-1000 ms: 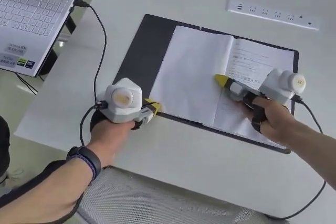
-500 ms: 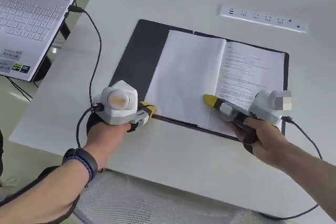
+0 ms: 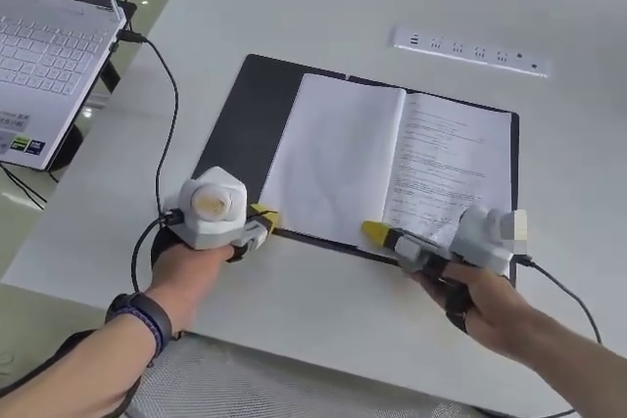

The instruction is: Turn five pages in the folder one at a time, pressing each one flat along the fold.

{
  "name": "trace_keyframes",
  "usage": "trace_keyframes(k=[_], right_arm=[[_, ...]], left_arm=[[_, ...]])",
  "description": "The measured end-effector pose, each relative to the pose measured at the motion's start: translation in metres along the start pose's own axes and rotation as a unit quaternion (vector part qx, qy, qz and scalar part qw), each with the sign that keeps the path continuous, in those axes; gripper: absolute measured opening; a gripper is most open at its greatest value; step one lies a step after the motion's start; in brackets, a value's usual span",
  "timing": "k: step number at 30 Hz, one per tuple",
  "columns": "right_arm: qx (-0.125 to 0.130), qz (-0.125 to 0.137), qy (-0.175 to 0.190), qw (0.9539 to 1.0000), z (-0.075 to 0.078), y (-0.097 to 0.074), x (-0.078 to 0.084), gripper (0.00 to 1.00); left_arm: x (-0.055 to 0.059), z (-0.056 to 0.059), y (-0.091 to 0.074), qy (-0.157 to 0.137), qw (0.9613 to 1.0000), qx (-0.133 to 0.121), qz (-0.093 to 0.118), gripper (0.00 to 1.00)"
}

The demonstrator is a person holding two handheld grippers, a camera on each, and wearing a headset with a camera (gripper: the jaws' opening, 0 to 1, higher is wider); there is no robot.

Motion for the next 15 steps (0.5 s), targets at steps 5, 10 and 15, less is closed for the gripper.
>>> trace_keyframes(k=[5,10,15], right_arm=[[0.003,-0.005,0.001,1.0,0.001,-0.005,0.008,0.0],[0.006,-0.007,0.002,1.0,0.003,-0.007,0.014,0.0],[0.014,-0.001,0.006,0.9999,0.004,-0.007,0.015,0.0]], left_arm=[[0.002,-0.002,0.002,0.001,1.0,0.001,-0.001,0.0],[0.002,-0.005,0.004,0.004,1.0,0.002,-0.002,0.0],[0.004,-0.007,0.005,0.007,1.0,0.004,-0.005,0.0]])
Point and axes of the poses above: the centre of the closed fingertips' face, and the gripper's own axes: y roughly forward along the fingers, z roughly to its right, x roughly out of its underside, the point moved 3 cm from there along -y, roughly backward along the fingers, and after that the axes turned 7 degrees about z, right-handed, at the moved point
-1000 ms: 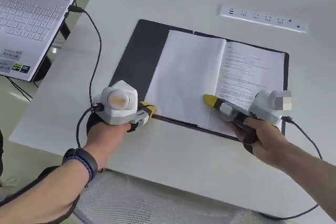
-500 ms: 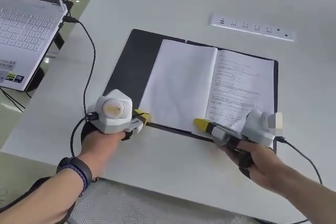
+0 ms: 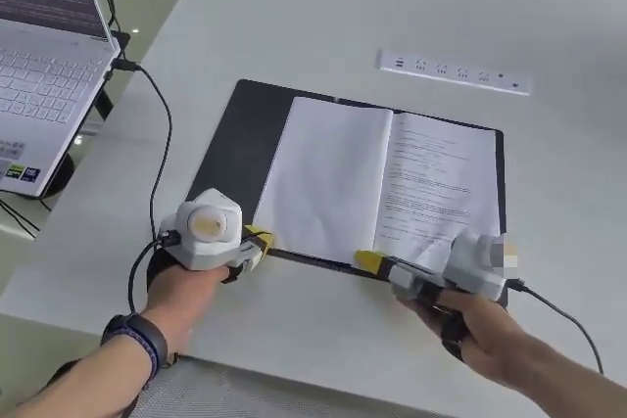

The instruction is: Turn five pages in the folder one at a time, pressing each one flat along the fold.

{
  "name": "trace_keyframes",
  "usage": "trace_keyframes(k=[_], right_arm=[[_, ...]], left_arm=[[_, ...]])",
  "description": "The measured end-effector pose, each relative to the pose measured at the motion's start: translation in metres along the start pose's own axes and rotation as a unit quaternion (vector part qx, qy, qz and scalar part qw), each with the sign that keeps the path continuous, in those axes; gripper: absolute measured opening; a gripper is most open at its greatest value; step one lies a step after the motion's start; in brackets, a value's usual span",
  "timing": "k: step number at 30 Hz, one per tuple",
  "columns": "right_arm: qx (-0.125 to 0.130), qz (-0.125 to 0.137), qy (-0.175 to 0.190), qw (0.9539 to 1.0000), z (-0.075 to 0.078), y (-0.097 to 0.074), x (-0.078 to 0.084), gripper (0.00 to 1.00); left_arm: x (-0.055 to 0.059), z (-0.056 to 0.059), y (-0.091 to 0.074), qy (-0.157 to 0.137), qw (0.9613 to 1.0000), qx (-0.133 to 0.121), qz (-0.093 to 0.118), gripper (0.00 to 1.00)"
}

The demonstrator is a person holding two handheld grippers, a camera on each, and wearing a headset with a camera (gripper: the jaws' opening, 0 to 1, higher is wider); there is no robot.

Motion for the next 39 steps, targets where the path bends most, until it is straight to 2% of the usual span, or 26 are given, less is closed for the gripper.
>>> trace_keyframes(k=[8,13,16,26,30,32,39], right_arm=[[0.014,0.0,-0.008,0.9999,-0.001,0.0,0.002,0.0],[0.017,-0.003,-0.031,0.9994,-0.006,-0.001,0.001,0.0],[0.017,-0.002,-0.038,0.9991,-0.009,-0.003,-0.001,0.04],[0.033,0.021,-0.067,0.997,-0.008,-0.021,-0.023,0.14],[0.038,0.023,-0.08,0.9958,-0.009,-0.03,-0.029,0.19],[0.041,0.028,-0.089,0.9948,-0.011,-0.035,-0.031,0.21],[0.058,0.032,-0.122,0.9903,-0.012,-0.055,-0.038,0.27]], left_arm=[[0.002,-0.001,0.001,0.011,0.9999,0.006,-0.009,0.0],[0.001,0.001,0.001,0.021,0.9997,0.005,-0.015,0.0],[-0.001,0.004,-0.001,0.019,0.9997,0.011,-0.013,0.0],[-0.019,0.011,-0.016,0.036,0.999,0.027,0.0,0.1],[-0.023,0.013,-0.019,0.044,0.9985,0.032,0.0,0.15],[-0.029,0.017,-0.025,0.053,0.9981,0.033,0.001,0.17],[-0.037,0.023,-0.037,0.067,0.9969,0.04,0.013,0.22]])
Point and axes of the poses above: the centre of the closed fingertips' face, and the gripper's own axes: y roughly forward along the fingers, z roughly to its right, x roughly out of its underside, the point moved 3 cm from there along -y, roughly backward along the fingers, and after that the axes turned 7 degrees about z, right-handed, at the moved point
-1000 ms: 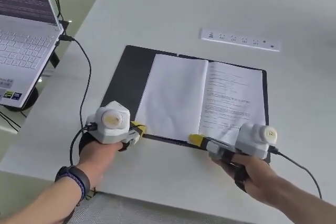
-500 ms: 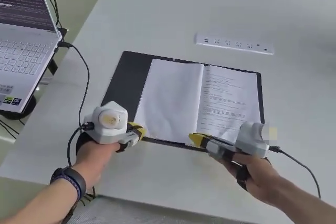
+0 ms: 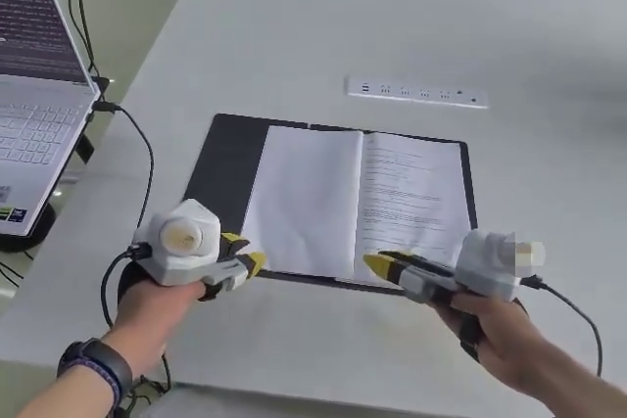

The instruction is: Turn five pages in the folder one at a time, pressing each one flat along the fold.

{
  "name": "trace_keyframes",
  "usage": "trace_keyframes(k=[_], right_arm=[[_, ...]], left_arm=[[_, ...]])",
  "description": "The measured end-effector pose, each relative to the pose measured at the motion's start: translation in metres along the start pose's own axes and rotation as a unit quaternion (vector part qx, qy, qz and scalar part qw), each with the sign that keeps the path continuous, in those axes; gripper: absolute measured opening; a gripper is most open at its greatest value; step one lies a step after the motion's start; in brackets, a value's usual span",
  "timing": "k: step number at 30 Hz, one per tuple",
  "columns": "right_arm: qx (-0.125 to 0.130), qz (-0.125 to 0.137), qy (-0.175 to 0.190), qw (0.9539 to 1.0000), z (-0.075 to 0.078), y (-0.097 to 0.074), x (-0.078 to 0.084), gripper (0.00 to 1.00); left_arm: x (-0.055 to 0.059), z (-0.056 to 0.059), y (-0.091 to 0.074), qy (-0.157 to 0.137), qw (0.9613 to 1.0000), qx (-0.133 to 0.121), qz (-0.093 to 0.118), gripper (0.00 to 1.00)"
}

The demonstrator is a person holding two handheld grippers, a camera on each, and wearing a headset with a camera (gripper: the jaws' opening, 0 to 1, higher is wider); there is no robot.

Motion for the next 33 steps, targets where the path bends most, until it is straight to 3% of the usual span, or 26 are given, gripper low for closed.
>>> trace_keyframes(k=[11,16,23,29,33], right_arm=[[0.034,0.006,-0.064,0.9973,0.007,-0.047,-0.013,0.39],[0.052,0.007,-0.089,0.9947,0.01,-0.073,-0.017,0.44],[0.078,0.024,-0.103,0.9913,0.014,-0.104,-0.029,0.51],[0.097,0.034,-0.114,0.9882,0.013,-0.122,-0.034,0.58],[0.107,0.039,-0.113,0.987,0.012,-0.131,-0.033,0.62]], left_arm=[[-0.012,0.01,-0.032,0.022,0.9997,0.003,0.004,0.34],[-0.015,0.008,-0.039,0.022,0.9997,0.004,0.013,0.42],[-0.024,0.009,-0.056,0.016,0.9996,0.0,0.025,0.52],[-0.03,0.012,-0.068,0.006,0.9992,-0.003,0.039,0.61],[-0.03,0.013,-0.073,0.006,0.9993,-0.008,0.037,0.68]])
Point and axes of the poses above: the centre of the closed fingertips' face, and the gripper's own axes: y roughly forward along the fingers, z roughly to its right, x roughly out of its underside, the point moved 3 cm from there along -y, roughly backward along the fingers, and after that the axes turned 7 degrees about z, right-handed, at the moved point
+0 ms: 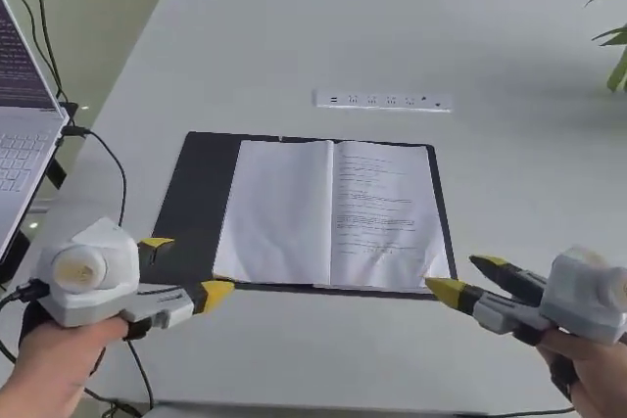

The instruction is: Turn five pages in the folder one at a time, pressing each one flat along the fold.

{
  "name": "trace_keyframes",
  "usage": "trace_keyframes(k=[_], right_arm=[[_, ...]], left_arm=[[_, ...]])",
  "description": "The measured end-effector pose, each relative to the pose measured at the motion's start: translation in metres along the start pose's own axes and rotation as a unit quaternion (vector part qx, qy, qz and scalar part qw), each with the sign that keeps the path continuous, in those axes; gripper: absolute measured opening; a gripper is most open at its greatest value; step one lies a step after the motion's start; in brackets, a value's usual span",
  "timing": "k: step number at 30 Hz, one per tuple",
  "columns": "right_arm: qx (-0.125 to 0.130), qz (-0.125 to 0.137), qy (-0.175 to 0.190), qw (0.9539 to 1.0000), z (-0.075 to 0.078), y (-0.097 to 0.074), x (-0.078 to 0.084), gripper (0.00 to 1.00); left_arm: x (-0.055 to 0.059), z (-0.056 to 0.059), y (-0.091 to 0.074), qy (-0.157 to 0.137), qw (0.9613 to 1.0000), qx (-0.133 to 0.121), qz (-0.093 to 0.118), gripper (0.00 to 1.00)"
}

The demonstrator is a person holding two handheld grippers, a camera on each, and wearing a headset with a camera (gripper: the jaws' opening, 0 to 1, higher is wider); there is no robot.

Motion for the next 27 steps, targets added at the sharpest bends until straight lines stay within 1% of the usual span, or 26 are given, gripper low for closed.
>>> trace_keyframes(k=[3,7,9,11,14,20,27], right_arm=[[0.008,-0.001,-0.004,1.0,-0.001,-0.008,0.003,0.63],[0.014,-0.007,-0.006,0.9999,-0.004,-0.015,0.01,0.68],[0.017,-0.013,-0.005,0.9998,-0.006,-0.018,0.014,0.7],[0.018,-0.014,-0.006,0.9997,-0.007,-0.02,0.016,0.7],[0.02,-0.012,-0.005,0.9997,-0.009,-0.021,0.015,0.71],[0.026,-0.005,-0.004,0.9996,-0.009,-0.024,0.01,0.72],[0.034,0.005,-0.005,0.9994,-0.004,-0.028,0.004,0.72]], left_arm=[[-0.002,0.001,-0.004,-0.006,1.0,-0.005,0.006,0.7],[-0.003,0.004,-0.008,-0.006,0.9999,-0.006,0.009,0.74],[-0.002,0.005,-0.007,-0.005,1.0,-0.004,0.006,0.76],[-0.003,0.006,-0.008,-0.002,1.0,-0.004,0.005,0.76],[-0.006,0.007,-0.008,-0.002,1.0,-0.002,0.007,0.77],[-0.011,0.009,-0.001,0.004,1.0,0.004,0.005,0.78],[-0.02,0.013,0.006,0.012,0.9998,0.012,0.008,0.78]])
Point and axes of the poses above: the centre of the closed fingertips' face, and the gripper's own axes: y roughly forward along the fingers, z roughly to its right, x roughly out of its underside, the point moved 3 cm from there along -y, roughly backward along the fingers, and after that the axes turned 7 degrees about z, right-handed, at the moved point
